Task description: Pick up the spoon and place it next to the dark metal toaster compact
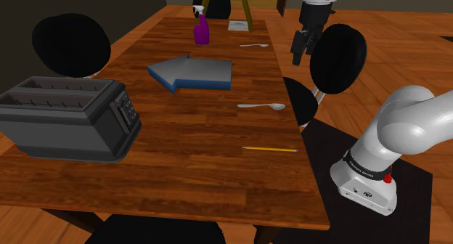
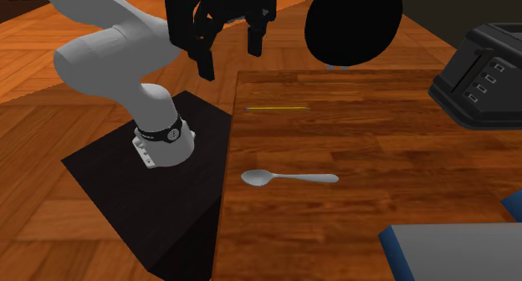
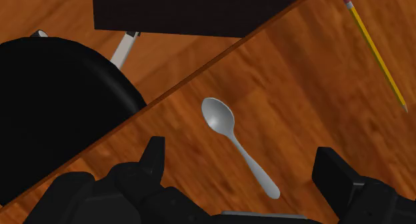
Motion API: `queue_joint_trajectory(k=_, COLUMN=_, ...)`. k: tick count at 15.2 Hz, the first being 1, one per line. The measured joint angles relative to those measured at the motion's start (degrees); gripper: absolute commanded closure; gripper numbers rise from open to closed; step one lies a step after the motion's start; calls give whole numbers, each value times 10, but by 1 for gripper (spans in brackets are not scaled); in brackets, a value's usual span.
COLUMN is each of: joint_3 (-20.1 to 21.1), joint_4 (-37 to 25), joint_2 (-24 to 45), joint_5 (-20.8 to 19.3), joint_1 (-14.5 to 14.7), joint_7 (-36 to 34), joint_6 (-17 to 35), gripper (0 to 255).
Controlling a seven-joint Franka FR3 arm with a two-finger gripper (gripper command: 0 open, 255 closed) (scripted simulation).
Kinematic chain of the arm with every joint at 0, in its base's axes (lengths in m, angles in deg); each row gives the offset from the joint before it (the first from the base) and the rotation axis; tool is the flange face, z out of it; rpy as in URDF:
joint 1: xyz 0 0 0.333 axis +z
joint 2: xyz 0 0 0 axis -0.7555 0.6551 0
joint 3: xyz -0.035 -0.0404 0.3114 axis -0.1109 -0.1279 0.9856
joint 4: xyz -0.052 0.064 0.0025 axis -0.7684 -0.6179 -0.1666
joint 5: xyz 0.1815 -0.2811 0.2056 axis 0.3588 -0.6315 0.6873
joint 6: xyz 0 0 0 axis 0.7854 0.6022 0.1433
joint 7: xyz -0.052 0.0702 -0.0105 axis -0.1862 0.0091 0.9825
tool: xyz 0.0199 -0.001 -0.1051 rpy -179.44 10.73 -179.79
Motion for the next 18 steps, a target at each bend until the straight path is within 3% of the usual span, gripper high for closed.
queue_joint_trajectory(k=4, joint_3=-16, joint_4=37, joint_2=3, joint_5=4, joint_1=10, joint_7=35, joint_6=55, gripper=0)
queue_joint_trajectory(k=12, joint_3=-79, joint_4=141, joint_2=75, joint_5=37, joint_1=58, joint_7=185, joint_6=287, gripper=0)
queue_joint_trajectory(k=18, joint_3=-137, joint_4=171, joint_2=176, joint_5=100, joint_1=120, joint_7=328, joint_6=450, gripper=0)
